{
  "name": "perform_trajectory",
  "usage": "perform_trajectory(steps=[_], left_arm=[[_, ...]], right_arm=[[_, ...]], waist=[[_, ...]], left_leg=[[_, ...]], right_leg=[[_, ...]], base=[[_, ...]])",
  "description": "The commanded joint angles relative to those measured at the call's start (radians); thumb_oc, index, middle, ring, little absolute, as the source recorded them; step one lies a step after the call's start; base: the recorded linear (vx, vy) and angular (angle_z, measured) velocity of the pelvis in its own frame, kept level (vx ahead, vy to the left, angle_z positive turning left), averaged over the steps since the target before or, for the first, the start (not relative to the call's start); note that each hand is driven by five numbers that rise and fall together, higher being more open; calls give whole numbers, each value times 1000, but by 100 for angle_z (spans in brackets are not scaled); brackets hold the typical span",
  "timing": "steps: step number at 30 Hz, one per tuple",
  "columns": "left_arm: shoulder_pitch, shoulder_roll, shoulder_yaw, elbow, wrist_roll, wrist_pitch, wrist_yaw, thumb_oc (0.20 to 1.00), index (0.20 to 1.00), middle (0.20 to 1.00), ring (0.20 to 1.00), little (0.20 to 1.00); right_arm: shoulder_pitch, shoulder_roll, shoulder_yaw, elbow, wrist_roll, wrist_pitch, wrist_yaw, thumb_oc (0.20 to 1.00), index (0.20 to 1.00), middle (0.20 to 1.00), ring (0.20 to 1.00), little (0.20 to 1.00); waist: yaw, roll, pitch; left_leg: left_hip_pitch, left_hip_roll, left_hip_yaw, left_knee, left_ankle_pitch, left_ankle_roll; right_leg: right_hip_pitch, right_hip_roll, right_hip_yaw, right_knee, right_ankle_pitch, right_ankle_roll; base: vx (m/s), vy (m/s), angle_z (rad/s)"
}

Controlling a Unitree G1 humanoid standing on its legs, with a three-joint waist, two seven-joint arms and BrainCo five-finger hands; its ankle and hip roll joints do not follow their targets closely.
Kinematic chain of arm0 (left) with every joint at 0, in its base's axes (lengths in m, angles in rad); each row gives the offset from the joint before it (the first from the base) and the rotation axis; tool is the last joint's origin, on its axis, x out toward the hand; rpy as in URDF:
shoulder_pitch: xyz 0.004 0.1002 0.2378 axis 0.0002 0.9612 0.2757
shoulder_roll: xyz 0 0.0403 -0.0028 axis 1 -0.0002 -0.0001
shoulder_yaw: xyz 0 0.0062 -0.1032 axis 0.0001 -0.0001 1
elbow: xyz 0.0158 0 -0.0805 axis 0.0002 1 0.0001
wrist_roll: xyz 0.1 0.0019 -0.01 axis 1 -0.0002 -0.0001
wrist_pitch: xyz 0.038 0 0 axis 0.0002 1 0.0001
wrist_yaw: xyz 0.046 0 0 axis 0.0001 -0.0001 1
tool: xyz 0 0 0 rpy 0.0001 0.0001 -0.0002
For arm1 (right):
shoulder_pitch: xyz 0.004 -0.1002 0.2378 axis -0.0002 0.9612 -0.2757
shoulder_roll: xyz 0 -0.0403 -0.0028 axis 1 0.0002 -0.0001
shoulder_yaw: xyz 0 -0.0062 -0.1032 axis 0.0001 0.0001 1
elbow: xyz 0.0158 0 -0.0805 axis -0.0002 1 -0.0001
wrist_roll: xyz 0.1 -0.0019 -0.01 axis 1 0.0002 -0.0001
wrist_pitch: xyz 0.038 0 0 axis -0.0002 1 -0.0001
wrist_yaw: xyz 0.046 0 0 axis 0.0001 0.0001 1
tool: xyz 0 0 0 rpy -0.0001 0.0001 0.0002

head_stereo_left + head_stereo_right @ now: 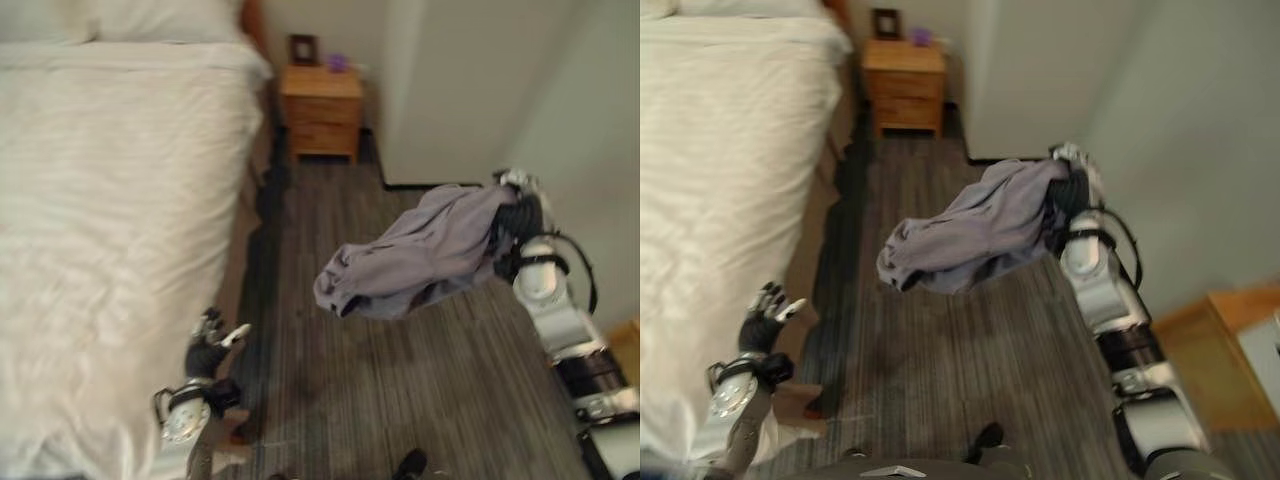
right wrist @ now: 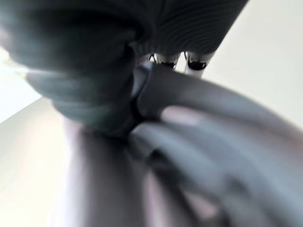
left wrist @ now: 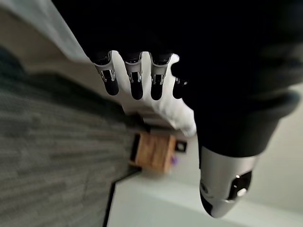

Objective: Pick up bed clothes into laundry basket.

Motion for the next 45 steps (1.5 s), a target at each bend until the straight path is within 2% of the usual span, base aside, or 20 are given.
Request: perform_trajectory(steps=[1,4,5,7,8,9,14,15,17,22,25,26,29,31,35,37,38,41,43,45], left_arm=[[-9,72,-57,-83,-7,-59,-29,1000,1000,1000,1000,1000],[-10,55,-63,-99,-2,-64,-26,1000,1000,1000,1000,1000],[-8,41,-69,-107,2,-76,-5,1000,1000,1000,1000,1000],[0,35,-74,-108,-1,-85,1,1000,1000,1000,1000,1000],[26,8,-86,-114,2,-95,13,1000,1000,1000,1000,1000],[31,-3,-92,-119,7,-103,14,1000,1000,1000,1000,1000],[32,-11,-110,-125,30,-103,14,1000,1000,1000,1000,1000],[31,-11,-120,-112,34,-102,19,1000,1000,1000,1000,1000],[29,-10,-127,-105,37,-102,30,1000,1000,1000,1000,1000],[24,-3,-144,-106,39,-101,40,1000,1000,1000,1000,1000],[19,21,-161,-115,59,-92,39,1000,1000,1000,1000,1000],[-1,45,-182,-116,81,-83,36,1000,1000,1000,1000,1000],[-56,69,-206,-108,114,-79,42,1000,1000,1000,1000,1000],[-82,80,-219,-121,111,-82,34,1000,1000,1000,1000,1000],[-86,76,-230,-138,96,-80,10,1000,1000,1000,1000,1000],[-84,72,-225,-129,91,-72,3,1000,1000,1000,1000,1000],[-79,74,-213,-118,89,-66,-2,1000,1000,1000,1000,1000],[-72,78,-195,-120,89,-63,-2,1000,1000,1000,1000,1000],[-68,66,-190,-120,94,-66,-9,1000,1000,1000,1000,1000],[-58,57,-197,-122,91,-75,-15,1000,1000,1000,1000,1000]], right_arm=[[-41,5,-137,-69,-37,-52,-44,200,200,200,200,200],[-18,20,-152,-98,-37,-63,-53,200,200,200,200,200],[-7,22,-139,-118,-58,-78,-60,200,200,200,200,200],[-4,21,-136,-121,-63,-83,-67,200,200,200,200,200],[16,9,-132,-120,-88,-85,-81,200,200,200,200,200],[29,-2,-143,-114,-104,-84,-87,200,200,200,200,200],[71,-42,-195,-87,-108,-82,-122,200,200,200,200,200],[62,-67,-186,-67,-125,-77,-126,200,200,200,200,200],[54,-111,-173,-40,-154,-66,-129,200,200,200,200,200],[73,-155,-201,-32,-169,-37,-140,200,200,200,200,200],[110,-169,-221,-28,-240,-16,-154,200,200,200,200,200],[111,-171,-220,-48,-276,-2,-148,200,200,200,200,200],[100,-158,-223,-71,-312,12,-153,200,200,200,200,200],[101,-167,-225,-79,-339,22,-146,200,200,200,200,200],[125,-187,-259,-102,-340,26,-150,200,200,200,200,200],[129,-188,-268,-105,-339,31,-155,200,200,200,200,200],[120,-187,-264,-101,-344,38,-148,200,200,200,200,200],[98,-197,-253,-90,-359,51,-149,200,200,200,200,200],[101,-207,-267,-109,-369,56,-152,200,200,200,200,200],[117,-201,-282,-115,-360,56,-152,200,200,200,200,200]], waist=[[24,-60,-52],[8,-43,-41],[33,-29,-10],[44,-29,-1],[85,-49,27],[98,-55,35],[114,-33,47],[131,-15,42],[149,9,42],[155,34,13],[158,27,-18],[130,13,-14],[66,39,6],[39,60,11],[-15,61,15],[-23,54,15],[-16,44,12],[-4,40,7],[-16,33,-8],[-26,39,-21]], left_leg=[[-45,-33,7,30,27,18],[-82,55,15,222,68,-25],[-153,123,-107,464,216,-65],[-190,132,-176,541,230,-58],[-313,-31,-342,653,128,17],[-368,-113,-399,663,86,35],[-423,-137,-414,471,56,56],[-414,-205,-440,254,87,70],[-424,-258,-491,94,157,62],[-463,-268,-459,-23,208,61],[-409,-288,-457,-27,210,102],[-352,-300,-433,-24,169,139],[-262,-287,-410,-28,116,161],[-232,-266,-387,-28,88,155],[-161,-265,-390,-28,25,146],[-116,-263,-388,-28,-19,133],[-80,-255,-358,-28,-52,112],[-18,-237,-323,-28,-98,93],[64,-229,-340,-26,-153,88],[65,-189,-333,128,-126,51]], right_leg=[[61,-160,80,-99,82,173],[80,-82,129,-142,18,119],[114,5,204,-181,-28,65],[125,28,227,-187,-50,43],[135,30,314,-193,-56,27],[138,35,362,-193,-58,34],[161,60,450,-193,-83,60],[175,87,506,-193,-94,75],[208,122,558,-193,-121,74],[290,137,641,-193,-179,85],[312,103,646,-95,-206,100],[230,68,638,146,-128,158],[59,27,613,396,-6,219],[-1,-21,541,376,-1,208],[-91,16,487,199,-67,156],[-103,35,440,32,-22,154],[-112,13,344,-91,24,169],[-125,0,255,-162,71,185],[-125,-6,299,-165,84,180],[-75,10,306,-175,85,152]], base=[[114,-373,-34],[140,-334,-84],[299,-516,-114],[196,-284,-185],[184,-150,-174],[252,-138,-98],[215,2,-143],[465,45,-108],[448,44,-107],[435,35,-132],[553,122,-66],[730,170,-33],[332,71,-52],[292,50,12],[401,-47,16],[506,-179,23],[645,-237,15],[385,-134,19],[735,-212,21],[588,-256,47]])
